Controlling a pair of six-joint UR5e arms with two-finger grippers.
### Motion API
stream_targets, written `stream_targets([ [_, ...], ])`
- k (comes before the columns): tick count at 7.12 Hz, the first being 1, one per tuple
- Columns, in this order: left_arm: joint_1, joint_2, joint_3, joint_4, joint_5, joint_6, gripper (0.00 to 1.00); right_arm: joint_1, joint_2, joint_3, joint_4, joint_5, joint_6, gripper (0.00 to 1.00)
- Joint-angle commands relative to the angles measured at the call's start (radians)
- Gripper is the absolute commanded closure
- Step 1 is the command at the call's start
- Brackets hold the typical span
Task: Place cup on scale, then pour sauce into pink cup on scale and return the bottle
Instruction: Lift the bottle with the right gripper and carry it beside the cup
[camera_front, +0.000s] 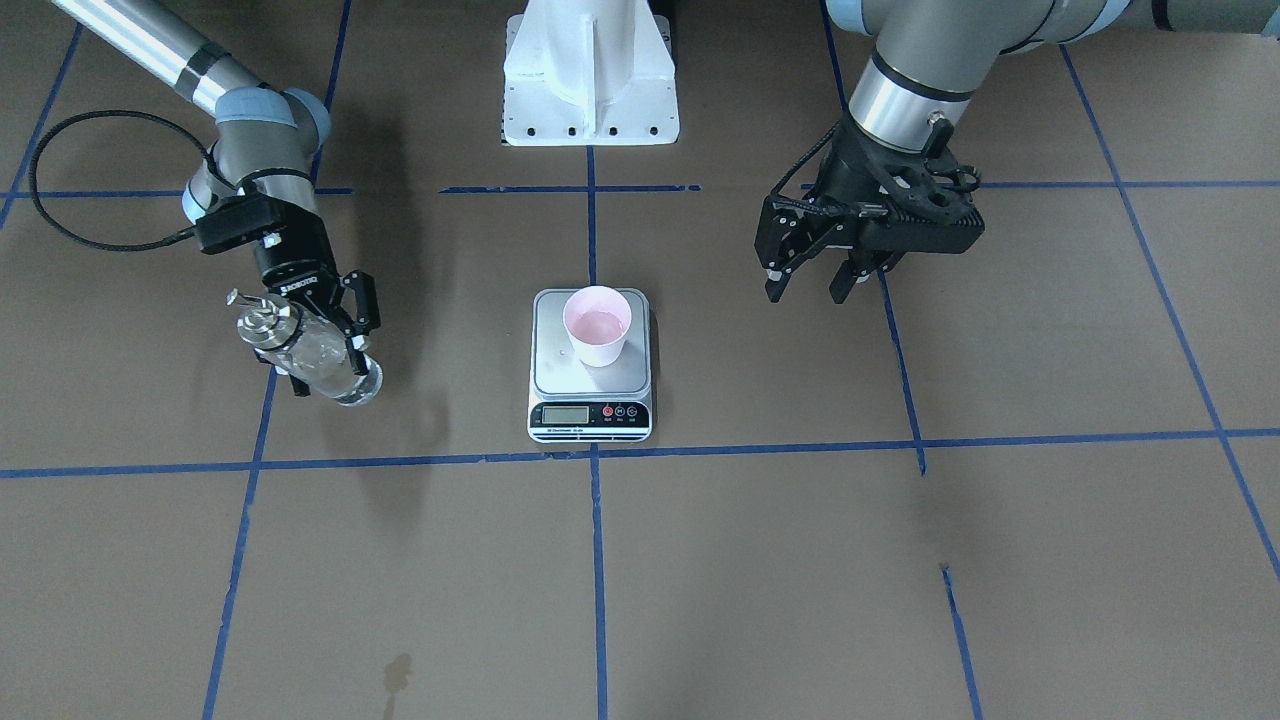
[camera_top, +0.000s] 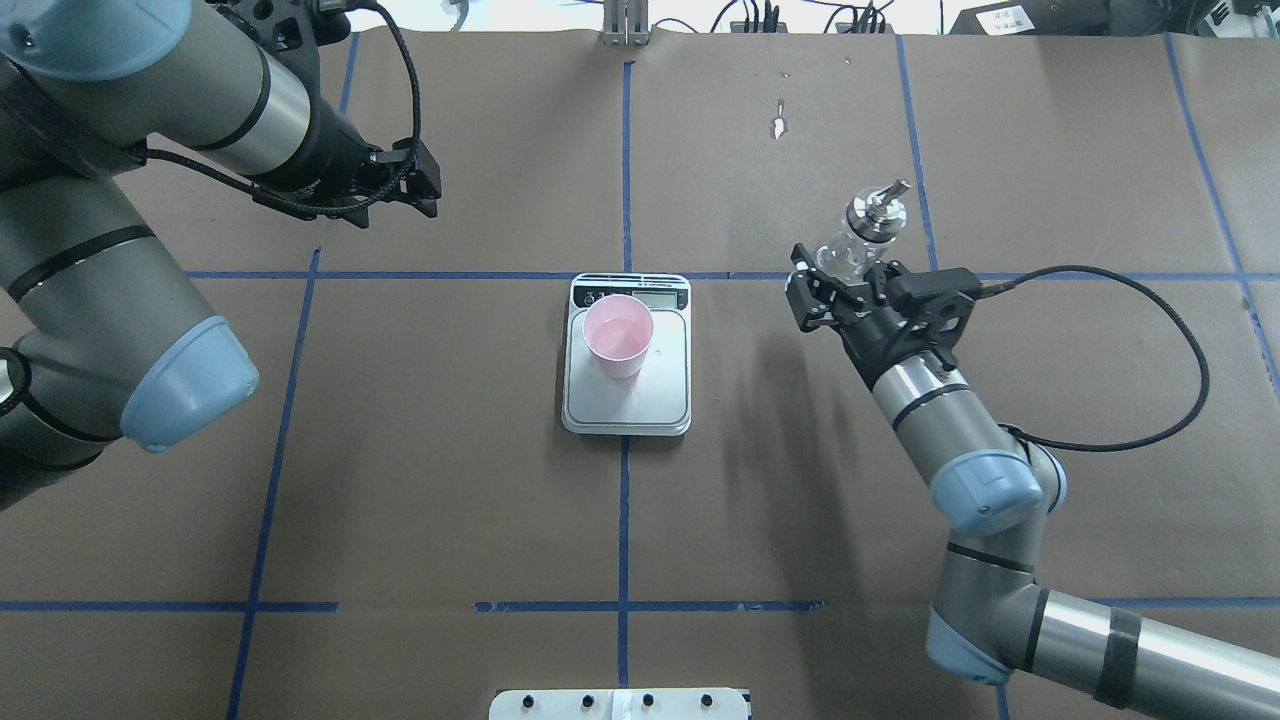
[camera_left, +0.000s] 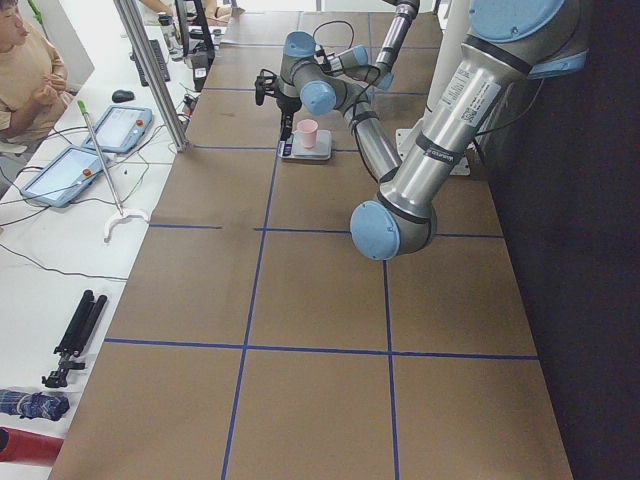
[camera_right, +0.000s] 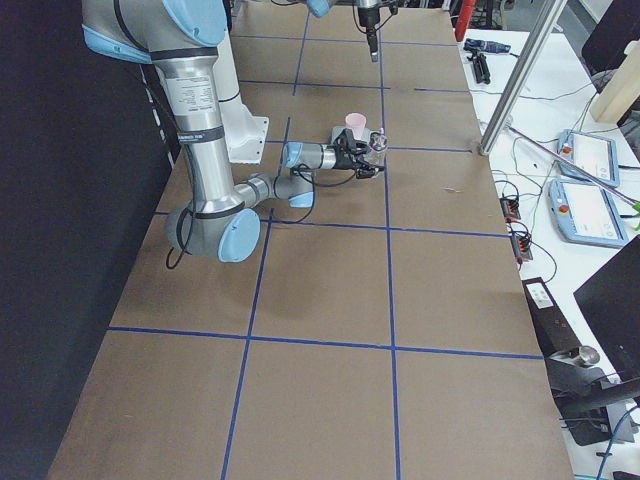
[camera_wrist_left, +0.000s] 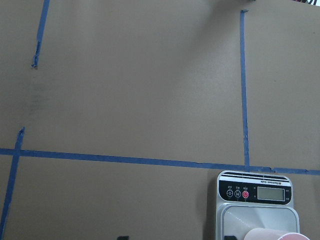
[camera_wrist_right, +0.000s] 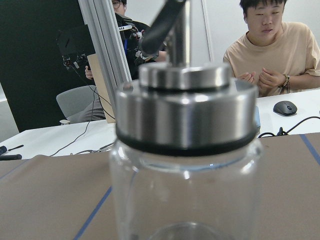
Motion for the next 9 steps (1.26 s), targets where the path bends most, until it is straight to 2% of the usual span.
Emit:
stream_targets([
  [1, -0.005, 0.009, 0.002, -0.002, 0.001, 0.004, 0.32, -0.013, 0.066, 0.089, -0.385, -0.008, -0.012, 1.0],
  [2, -0.007, 0.023, 0.002, -0.005, 0.001, 0.005, 0.33, -0.019, 0.104, 0.118, -0.568, -0.026, -0.012, 1.0],
  [4, -0.018, 0.03, 0.006, -0.004, 0.001, 0.054, 0.33, -0.041, 0.191, 0.119, -0.807, -0.089, -0.064, 1.0],
  [6, -0.024, 0.03, 0.013, -0.005, 0.001, 0.063, 0.33, -0.052, 0.237, 0.123, -0.91, -0.134, -0.069, 1.0],
  [9, -0.024, 0.032, 0.011, -0.004, -0.001, 0.062, 0.33, -0.055, 0.247, 0.143, -0.935, -0.132, -0.069, 1.0],
])
